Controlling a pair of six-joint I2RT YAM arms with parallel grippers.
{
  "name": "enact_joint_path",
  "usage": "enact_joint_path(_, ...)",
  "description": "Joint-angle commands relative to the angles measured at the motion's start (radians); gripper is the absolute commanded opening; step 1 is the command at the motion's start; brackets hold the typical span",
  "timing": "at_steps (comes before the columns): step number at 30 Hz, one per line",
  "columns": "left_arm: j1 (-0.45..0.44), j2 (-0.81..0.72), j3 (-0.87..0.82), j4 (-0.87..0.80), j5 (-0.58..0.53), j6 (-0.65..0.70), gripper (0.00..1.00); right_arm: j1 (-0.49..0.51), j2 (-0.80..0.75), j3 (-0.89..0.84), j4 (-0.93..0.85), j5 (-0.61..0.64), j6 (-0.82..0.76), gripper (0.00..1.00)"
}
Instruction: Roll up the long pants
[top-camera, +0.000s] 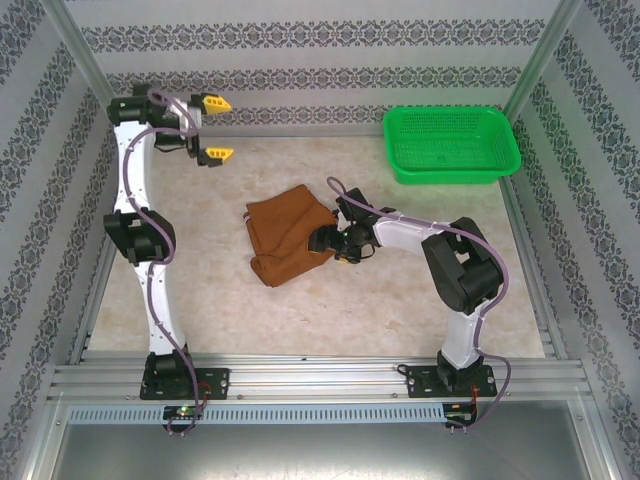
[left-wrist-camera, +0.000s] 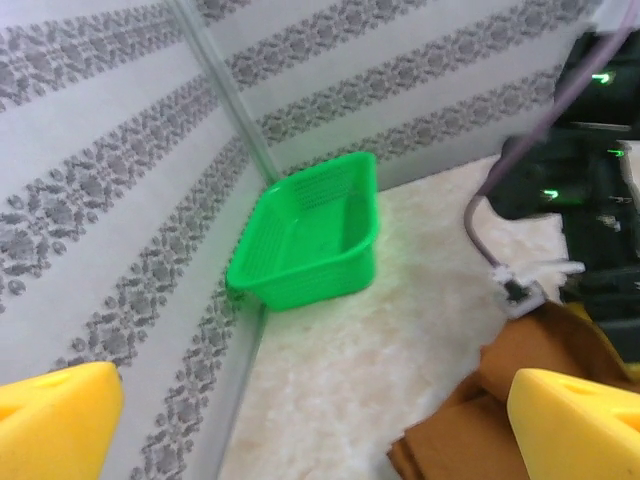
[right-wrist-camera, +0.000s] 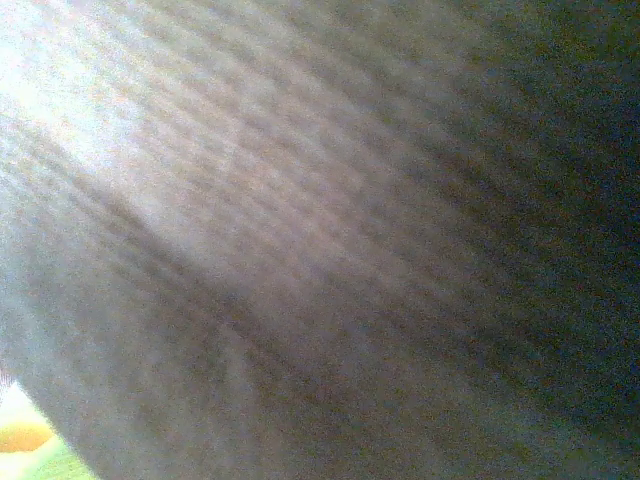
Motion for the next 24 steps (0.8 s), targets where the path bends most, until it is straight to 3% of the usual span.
enact_joint_path(1,-0.052,-0.026,-0.010,0.760,0.048,-1.085,0.99,0.075,0.092,-0.013,0.030,-0.030,0.033,0.83)
enact_joint_path(2,-0.064,-0.027,0.002,0.815,0.066,-1.152,1.00,0.077,0.091,-0.013,0.032,-0.025,0.037,0.83)
enact_joint_path(3,-0.076,-0.022,0.001,1.025,0.113,-1.396,1.00,0.077,0.090,-0.016,0.040,-0.025,0.041,0.83)
enact_joint_path(4,-0.088,-0.001,0.015,1.225,0.089,-1.611,1.00,0.078,0.087,-0.016,0.040,-0.021,0.042,0.83)
enact_joint_path(5,-0.101,0.028,0.080,1.260,0.012,-1.699,1.00,0.080,0.082,-0.019,0.039,-0.013,0.044,0.83)
enact_joint_path(6,-0.102,0.061,0.157,1.174,-0.099,-1.711,1.00,0.080,0.076,-0.025,0.047,-0.013,0.049,0.83)
enact_joint_path(8,-0.099,0.056,0.185,1.020,-0.433,-1.727,1.00,0.082,0.065,-0.035,0.063,-0.017,0.052,0.83)
enact_joint_path(12,-0.120,-0.060,-0.021,0.860,-1.039,-1.703,1.00,0.080,0.065,-0.042,0.069,-0.017,0.050,0.83)
enact_joint_path(13,-0.121,-0.074,-0.054,0.856,-1.047,-1.681,1.00,0.080,0.069,-0.042,0.067,-0.019,0.047,0.83)
enact_joint_path(15,-0.122,-0.085,-0.084,0.852,-0.904,-1.647,1.00,0.078,0.072,-0.043,0.068,-0.021,0.041,0.83)
enact_joint_path(19,-0.122,-0.075,-0.108,0.918,-0.768,-1.915,1.00,0.075,0.081,-0.045,0.094,-0.031,0.047,0.83)
enact_joint_path(22,-0.112,-0.086,-0.235,1.122,-0.619,-2.109,1.00,0.075,0.095,-0.037,0.108,-0.035,0.052,0.83)
enact_joint_path(24,-0.102,0.007,-0.161,1.112,-0.587,-2.244,0.95,0.075,0.099,-0.040,0.126,-0.042,0.062,0.83)
